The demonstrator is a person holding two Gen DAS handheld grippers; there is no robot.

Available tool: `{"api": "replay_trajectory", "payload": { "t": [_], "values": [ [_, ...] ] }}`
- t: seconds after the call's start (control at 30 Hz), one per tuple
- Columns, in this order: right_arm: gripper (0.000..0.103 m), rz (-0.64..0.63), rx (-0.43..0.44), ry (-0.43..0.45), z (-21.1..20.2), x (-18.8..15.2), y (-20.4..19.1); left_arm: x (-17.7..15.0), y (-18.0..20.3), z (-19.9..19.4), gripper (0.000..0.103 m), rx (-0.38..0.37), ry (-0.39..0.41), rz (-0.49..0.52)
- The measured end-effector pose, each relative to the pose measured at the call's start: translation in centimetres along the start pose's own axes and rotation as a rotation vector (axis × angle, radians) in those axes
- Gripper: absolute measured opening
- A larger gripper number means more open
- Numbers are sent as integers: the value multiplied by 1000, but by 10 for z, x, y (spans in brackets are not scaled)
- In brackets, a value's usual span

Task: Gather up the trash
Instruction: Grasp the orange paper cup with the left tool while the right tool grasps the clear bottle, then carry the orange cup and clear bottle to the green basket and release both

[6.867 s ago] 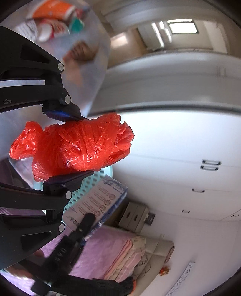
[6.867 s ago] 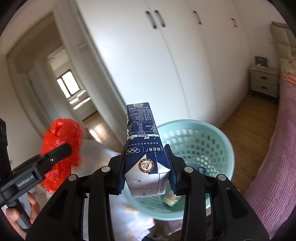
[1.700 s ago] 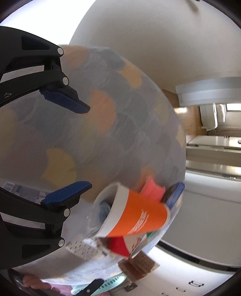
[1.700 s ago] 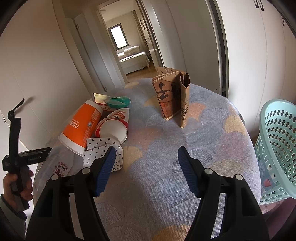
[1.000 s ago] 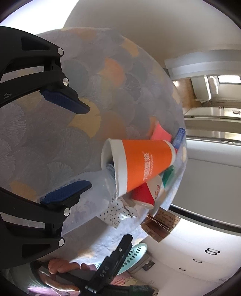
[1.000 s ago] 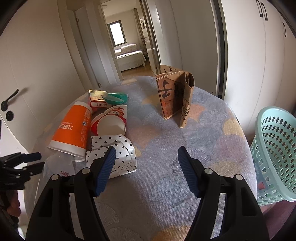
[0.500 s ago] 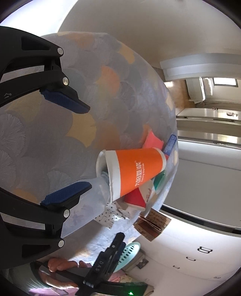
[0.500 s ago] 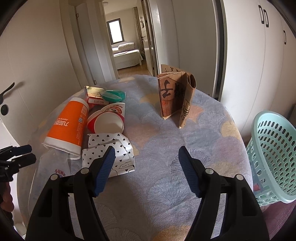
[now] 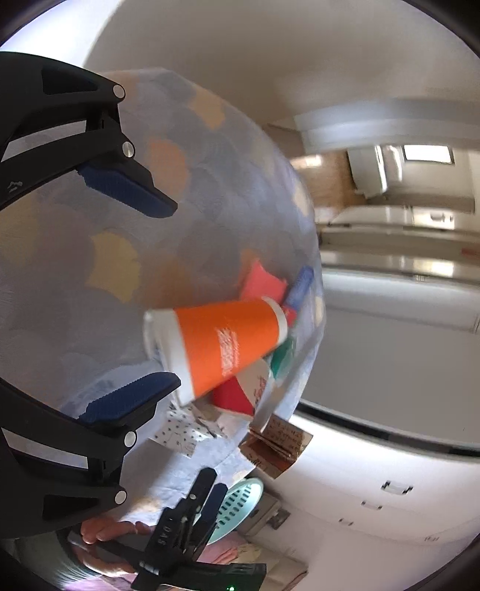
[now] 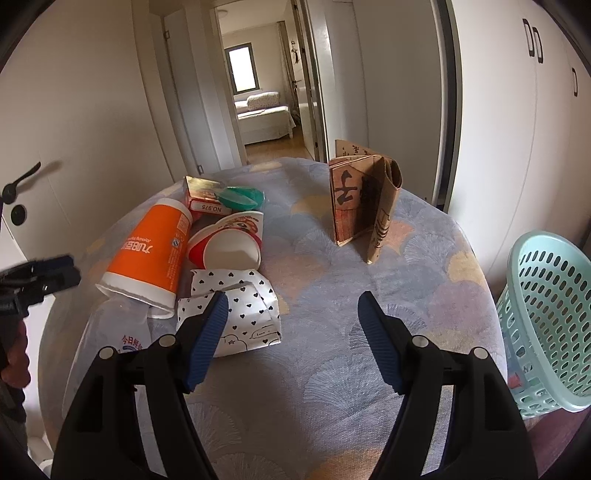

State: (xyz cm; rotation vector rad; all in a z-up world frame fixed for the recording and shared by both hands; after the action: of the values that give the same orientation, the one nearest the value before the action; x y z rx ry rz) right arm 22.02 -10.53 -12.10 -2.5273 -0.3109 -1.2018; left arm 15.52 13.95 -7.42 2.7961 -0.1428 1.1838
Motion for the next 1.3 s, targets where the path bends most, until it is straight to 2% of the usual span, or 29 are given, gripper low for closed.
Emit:
{"api": "replay_trajectory", "payload": {
  "t": [0.07,0.13,0.17,0.27,0.4,0.47,0.5,0.57,0.7,0.83,0.93,1.0,1.07,1.13,1.3],
  "values": [
    [69,-11,-13,-5,1,-1,-2,8,4,11,84,-12,-28,-16],
    [69,-16,-19,-6,1,-1,-3,16,10,18,84,-92,-39,-56],
    [69,-16,-20,-6,1,-1,-2,20,14,23,84,-107,-49,-67],
    [69,-14,-8,18,-12,-3,-7,29,20,45,84,-80,-85,-91],
    [69,6,99,-26,-21,-19,-32,35,22,69,82,-81,-145,-130],
    [69,-14,117,-33,-26,-27,-47,35,21,77,71,-90,-167,-163],
    [69,-20,137,-36,-29,-30,-56,34,20,78,70,-101,-173,-172],
    [69,-32,160,-24,-37,-34,-70,31,19,79,60,-134,-184,-209],
    [70,-55,212,-37,-43,-41,-97,28,15,74,55,-143,-159,-252],
    [71,-74,195,-89,-29,-50,-113,24,8,67,50,-151,-134,-304],
    [71,-92,119,-117,-16,-54,-119,21,5,62,49,-160,-124,-319],
    [71,-101,117,-134,-6,-56,-123,19,1,60,49,-163,-117,-332],
    [68,-98,124,-157,2,-58,-125,17,-4,57,49,-169,-112,-349],
    [46,-99,194,-182,4,-59,-129,15,-6,55,49,-168,-108,-350],
    [45,-198,208,-180,-14,-68,-131,10,-10,46,49,-180,-105,-345]
  ]
}}
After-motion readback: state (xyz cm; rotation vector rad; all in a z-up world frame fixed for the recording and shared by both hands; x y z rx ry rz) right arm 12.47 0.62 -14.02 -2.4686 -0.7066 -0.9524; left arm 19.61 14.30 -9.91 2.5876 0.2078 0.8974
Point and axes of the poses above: each gripper's, at about its wrist camera, not at the fingertips, and z roughly the way its jaws point, y to its right, x to its top, the point moved 5 cm from there along z, roughly the way its jaws point, and after that the axes turned 5 degrees about x, right-handed, at the moved point
